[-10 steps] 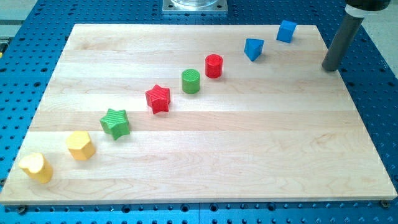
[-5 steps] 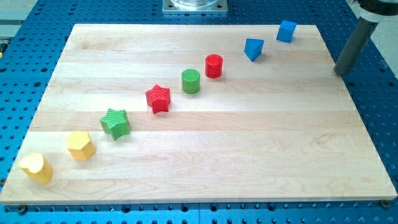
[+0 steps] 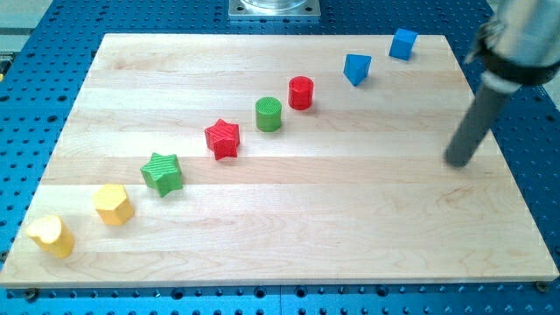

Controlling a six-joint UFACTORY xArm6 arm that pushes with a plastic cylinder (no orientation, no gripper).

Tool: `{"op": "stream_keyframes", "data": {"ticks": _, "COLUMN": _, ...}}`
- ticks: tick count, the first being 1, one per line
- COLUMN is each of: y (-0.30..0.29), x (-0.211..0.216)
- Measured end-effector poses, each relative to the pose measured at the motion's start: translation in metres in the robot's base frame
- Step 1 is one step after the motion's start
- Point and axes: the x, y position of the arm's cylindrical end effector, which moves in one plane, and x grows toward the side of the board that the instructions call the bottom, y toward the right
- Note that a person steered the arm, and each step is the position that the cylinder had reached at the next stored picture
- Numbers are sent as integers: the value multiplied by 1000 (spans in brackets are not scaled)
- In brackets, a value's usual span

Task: Place your arm at the bottom of the yellow hexagon

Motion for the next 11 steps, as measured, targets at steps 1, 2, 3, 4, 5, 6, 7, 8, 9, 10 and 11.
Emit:
{"op": "stream_keyframes", "data": {"ticks": 1, "y": -134, "x": 60}}
{"op": "stream_keyframes", "data": {"ticks": 2, "y": -216, "x": 135}}
{"op": "stream_keyframes", "data": {"ticks": 3, "y": -222, "x": 136}}
{"op": "stream_keyframes", "data": {"ticks": 4, "y": -228, "x": 134}}
{"op": "stream_keyframes", "data": {"ticks": 5, "y": -258, "x": 134}}
{"op": "stream_keyframes", "data": {"ticks": 6, "y": -271, "x": 136}}
{"op": "stream_keyframes", "data": {"ticks": 7, "y": -269, "x": 136}}
{"op": "stream_keyframes", "data": {"ticks": 8, "y": -280, "x": 135}}
{"op": "stream_keyframes", "data": {"ticks": 9, "y": -306, "x": 118}}
{"op": "stream_keyframes", "data": {"ticks": 10, "y": -330, "x": 108}}
{"op": "stream_keyframes", "data": {"ticks": 11, "y": -362, "x": 95}}
